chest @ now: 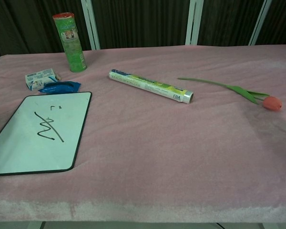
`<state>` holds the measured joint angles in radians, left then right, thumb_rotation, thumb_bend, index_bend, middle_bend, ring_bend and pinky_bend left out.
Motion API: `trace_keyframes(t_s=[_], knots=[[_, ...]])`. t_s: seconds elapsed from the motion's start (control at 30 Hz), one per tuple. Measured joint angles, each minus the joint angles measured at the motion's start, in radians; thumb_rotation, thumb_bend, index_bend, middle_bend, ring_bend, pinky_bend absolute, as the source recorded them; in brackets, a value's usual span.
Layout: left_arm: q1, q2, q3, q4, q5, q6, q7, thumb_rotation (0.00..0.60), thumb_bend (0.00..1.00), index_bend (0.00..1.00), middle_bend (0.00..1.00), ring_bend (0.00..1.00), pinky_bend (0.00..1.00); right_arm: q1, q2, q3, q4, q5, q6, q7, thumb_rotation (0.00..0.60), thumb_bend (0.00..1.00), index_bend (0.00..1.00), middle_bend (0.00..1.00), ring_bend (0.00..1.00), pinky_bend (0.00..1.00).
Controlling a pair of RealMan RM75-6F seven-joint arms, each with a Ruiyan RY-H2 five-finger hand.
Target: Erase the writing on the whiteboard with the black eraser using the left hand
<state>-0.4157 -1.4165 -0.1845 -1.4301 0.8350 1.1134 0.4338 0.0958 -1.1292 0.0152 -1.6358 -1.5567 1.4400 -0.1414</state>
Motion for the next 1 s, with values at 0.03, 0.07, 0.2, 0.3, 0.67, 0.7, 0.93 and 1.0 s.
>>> trace_keyframes(t_s=[0.03,0.07,0.2,0.3,0.67,0.7,0.93,1.0], knots=[[-0.001,-0.001,-0.004,0.011,-0.013,-0.004,0.002,0.6,0.32,0.06,0.09,0.06,0.17,0.0,0.0,-0.001,0.0,-0.001,0.0,0.0,0.6,0.3,0.0,0.0,0.0,0.09],[-0.002,-0.003,-0.008,0.02,-0.019,-0.006,0.002,0.6,0.32,0.06,0.09,0.06,0.17,0.0,0.001,-0.001,0.0,-0.001,-0.001,-0.001,0.6,0.3,0.0,0.0,0.0,0.09],[-0.009,-0.017,-0.02,0.067,-0.035,-0.017,-0.007,0.6,0.32,0.07,0.1,0.07,0.17,0.001,0.001,0.001,-0.001,0.002,-0.002,0.0,0.6,0.3,0.0,0.0,0.0,0.09],[-0.015,-0.023,-0.027,0.088,-0.054,-0.041,-0.016,0.6,0.32,0.09,0.13,0.09,0.18,0.001,0.001,0.001,-0.001,0.001,-0.001,0.001,0.6,0.3,0.0,0.0,0.0,0.09],[-0.042,-0.046,-0.041,0.176,-0.107,-0.106,-0.036,0.6,0.32,0.28,0.3,0.24,0.29,0.001,0.003,0.001,-0.002,0.001,0.0,0.005,0.6,0.3,0.0,0.0,0.0,0.1],[-0.043,-0.047,-0.042,0.179,-0.116,-0.108,-0.034,0.6,0.32,0.29,0.31,0.25,0.3,0.001,0.003,0.001,-0.002,0.001,0.0,0.005,0.6,0.3,0.0,0.0,0.0,0.1],[-0.055,-0.051,-0.047,0.21,-0.174,-0.142,-0.017,0.6,0.32,0.3,0.33,0.27,0.34,0.001,0.001,0.002,-0.003,0.003,-0.001,0.0,0.6,0.3,0.0,0.0,0.0,0.1],[-0.056,-0.051,-0.048,0.215,-0.177,-0.147,-0.02,0.6,0.32,0.31,0.35,0.29,0.36,0.001,0.0,0.002,-0.003,0.004,-0.001,-0.001,0.6,0.3,0.0,0.0,0.0,0.1]])
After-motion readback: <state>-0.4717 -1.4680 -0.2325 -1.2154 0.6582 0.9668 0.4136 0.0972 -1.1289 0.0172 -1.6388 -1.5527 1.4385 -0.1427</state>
